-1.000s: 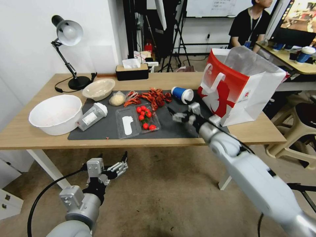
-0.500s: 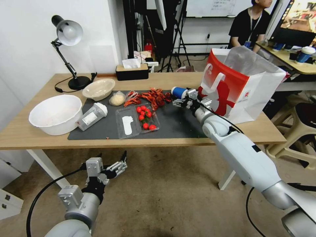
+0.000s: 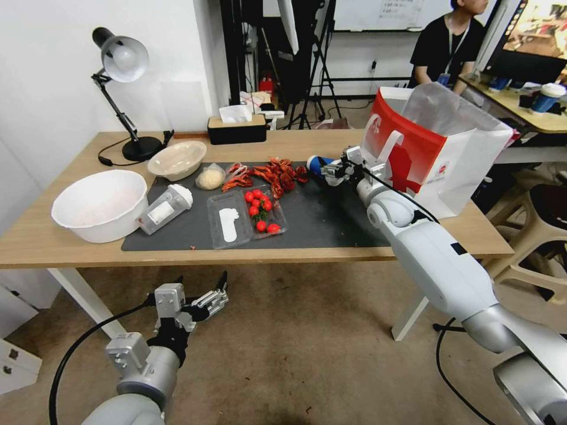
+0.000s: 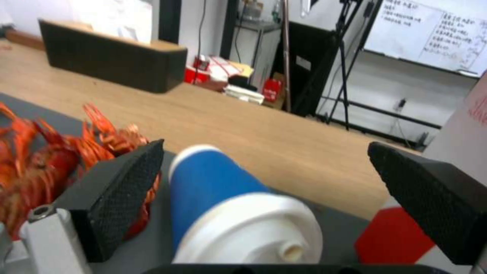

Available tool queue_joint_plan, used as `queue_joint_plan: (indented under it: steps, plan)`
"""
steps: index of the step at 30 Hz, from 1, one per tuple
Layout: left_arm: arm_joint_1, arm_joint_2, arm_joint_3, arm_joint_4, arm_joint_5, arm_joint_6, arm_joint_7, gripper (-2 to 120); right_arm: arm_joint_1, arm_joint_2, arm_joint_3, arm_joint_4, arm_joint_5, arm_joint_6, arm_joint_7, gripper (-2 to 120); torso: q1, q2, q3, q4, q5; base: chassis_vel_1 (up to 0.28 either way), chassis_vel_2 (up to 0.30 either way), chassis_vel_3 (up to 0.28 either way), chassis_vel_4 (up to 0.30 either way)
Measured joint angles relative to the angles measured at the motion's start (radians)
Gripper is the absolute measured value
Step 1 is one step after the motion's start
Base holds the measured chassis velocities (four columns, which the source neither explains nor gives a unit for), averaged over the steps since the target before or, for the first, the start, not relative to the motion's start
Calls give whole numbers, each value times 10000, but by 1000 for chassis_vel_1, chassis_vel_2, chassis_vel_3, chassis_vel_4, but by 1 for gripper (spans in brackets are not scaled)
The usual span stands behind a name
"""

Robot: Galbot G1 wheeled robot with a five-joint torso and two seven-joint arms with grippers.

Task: Pick up the trash from the table and place it into the takeout bag.

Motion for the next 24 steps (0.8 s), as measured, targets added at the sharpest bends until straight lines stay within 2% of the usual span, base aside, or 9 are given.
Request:
queue_joint_plan:
  steps: [6, 24]
  plan:
    - [2, 12, 9, 3, -16, -3, -9, 100, 93, 65, 30, -303, -297, -365, -87, 100, 0, 0, 0, 0, 0, 0, 0, 0, 0]
    - [0, 17, 29, 5, -23, -4, -9, 100, 53, 104, 21, -500, -386, -460, -164, 100, 0, 0, 0, 0, 0, 0, 0, 0, 0]
